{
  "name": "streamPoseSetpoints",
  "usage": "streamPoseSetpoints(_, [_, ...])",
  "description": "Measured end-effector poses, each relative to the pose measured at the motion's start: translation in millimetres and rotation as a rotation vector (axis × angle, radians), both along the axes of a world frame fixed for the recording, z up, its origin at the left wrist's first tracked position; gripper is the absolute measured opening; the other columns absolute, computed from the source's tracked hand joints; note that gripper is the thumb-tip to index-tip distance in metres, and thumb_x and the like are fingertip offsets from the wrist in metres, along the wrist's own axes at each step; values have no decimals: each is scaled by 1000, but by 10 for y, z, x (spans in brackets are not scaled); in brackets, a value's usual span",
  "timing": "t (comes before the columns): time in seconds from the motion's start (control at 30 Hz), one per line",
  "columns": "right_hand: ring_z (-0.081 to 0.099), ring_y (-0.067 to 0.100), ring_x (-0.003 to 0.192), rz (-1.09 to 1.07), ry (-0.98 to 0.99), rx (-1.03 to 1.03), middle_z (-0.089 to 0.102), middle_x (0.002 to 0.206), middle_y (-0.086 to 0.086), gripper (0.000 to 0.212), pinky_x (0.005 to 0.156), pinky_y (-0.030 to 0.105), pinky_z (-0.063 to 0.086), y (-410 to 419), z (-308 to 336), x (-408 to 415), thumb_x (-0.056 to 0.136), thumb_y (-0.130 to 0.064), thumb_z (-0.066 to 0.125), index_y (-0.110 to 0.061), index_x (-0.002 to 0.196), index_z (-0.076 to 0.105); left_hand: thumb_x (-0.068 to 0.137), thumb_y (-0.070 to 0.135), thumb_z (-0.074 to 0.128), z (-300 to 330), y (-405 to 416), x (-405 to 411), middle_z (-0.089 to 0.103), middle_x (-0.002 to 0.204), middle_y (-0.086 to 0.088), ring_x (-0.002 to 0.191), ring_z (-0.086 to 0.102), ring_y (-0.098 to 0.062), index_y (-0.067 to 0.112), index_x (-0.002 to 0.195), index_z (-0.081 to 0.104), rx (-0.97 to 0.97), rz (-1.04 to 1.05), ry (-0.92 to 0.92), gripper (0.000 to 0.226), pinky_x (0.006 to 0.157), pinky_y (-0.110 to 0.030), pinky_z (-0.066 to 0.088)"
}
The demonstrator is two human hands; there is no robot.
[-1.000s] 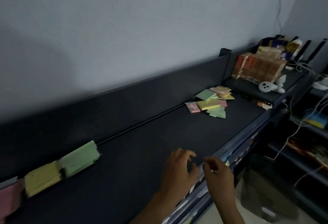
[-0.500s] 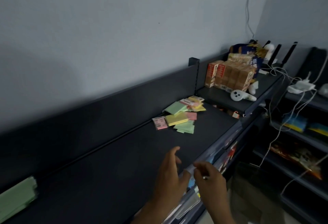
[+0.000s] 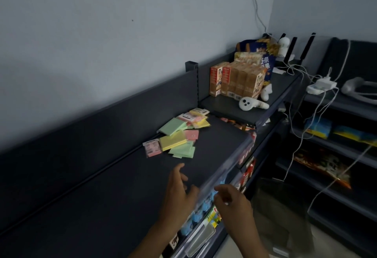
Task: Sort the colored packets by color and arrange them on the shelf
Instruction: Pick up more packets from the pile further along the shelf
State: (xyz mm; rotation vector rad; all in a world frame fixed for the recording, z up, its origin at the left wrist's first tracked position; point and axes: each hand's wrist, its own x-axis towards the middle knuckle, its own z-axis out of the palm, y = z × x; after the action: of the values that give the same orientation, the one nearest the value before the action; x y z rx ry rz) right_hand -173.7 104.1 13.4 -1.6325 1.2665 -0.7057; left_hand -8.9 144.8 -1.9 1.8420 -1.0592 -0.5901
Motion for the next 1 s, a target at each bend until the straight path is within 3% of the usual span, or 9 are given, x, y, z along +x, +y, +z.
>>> streamPoseSetpoints(0.13, [63, 1, 78, 21, 39, 3, 66, 91, -10, 15, 61, 11, 46, -188, -41, 84, 99, -21, 60, -30, 110, 65, 92, 16, 61, -37, -228, 57, 45, 113, 13, 89, 53, -7, 38, 142, 31, -13, 17, -17, 62, 65, -14, 47])
streamPoseSetpoints(0.27, [63, 1, 90, 40, 73, -4, 67, 100, -14, 20, 74, 18, 50, -476, -18, 303, 98, -25, 62, -26, 118, 64, 90, 17, 63, 2, -451, 241, 41, 118, 15, 97, 52, -7, 36, 143, 32, -61, 55, -29, 64, 78, -29, 50])
streamPoseSetpoints(0.4, [63, 8, 96, 81, 123, -44, 67, 103, -11, 28, 87, 28, 52, -843, 24, 696, 97, -24, 64, -20, 124, 66, 88, 16, 68, 55, -660, 641, 45, 125, 6, 104, 52, -10, 29, 142, 38, -86, 166, -29, 63, 87, -30, 47])
streamPoseSetpoints(0.53, [60, 2, 78, 124, 151, -87, 65, 93, -14, 31, 66, 15, 47, -1156, 90, 1112, 97, -24, 62, -22, 128, 63, 88, 13, 70, 31, -861, 1033, 46, 127, 6, 116, 51, -12, 28, 139, 40, -106, 196, -35, 61, 96, -27, 45])
streamPoseSetpoints(0.63, [60, -1, 85, 130, 122, -99, 69, 110, -6, 40, 66, 11, 43, -1337, 103, 1373, 95, -25, 64, -19, 135, 59, 83, 18, 66, -6, -1030, 1232, 49, 126, 7, 119, 54, -15, 33, 136, 42, -63, 209, -20, 60, 98, -32, 48])
streamPoseSetpoints(0.73, [61, 8, 92, 132, 128, -138, 65, 125, 0, 45, 73, 18, 43, -1481, 66, 1578, 95, -25, 65, -18, 138, 56, 75, 33, 59, -66, -1163, 1332, 52, 129, 6, 120, 54, -17, 35, 136, 41, 1, 211, 3, 63, 101, -42, 50])
streamPoseSetpoints(0.9, [66, 24, 106, 112, 122, -108, 59, 136, 6, 54, 87, 41, 57, -1630, -46, 1778, 93, -27, 65, -15, 143, 51, 85, 18, 65, -57, -1296, 1392, 50, 122, 8, 115, 49, -13, 30, 136, 42, 55, 198, -19, 57, 90, -26, 40])
streamPoseSetpoints(1.0, [66, 25, 105, 104, 102, -68, 59, 133, 4, 57, 84, 47, 59, -1723, -111, 1871, 92, -31, 67, -15, 144, 49, 86, 18, 64, -55, -1370, 1426, 51, 120, 6, 114, 49, -15, 28, 136, 43, 90, 193, -28, 55, 91, -27, 40])
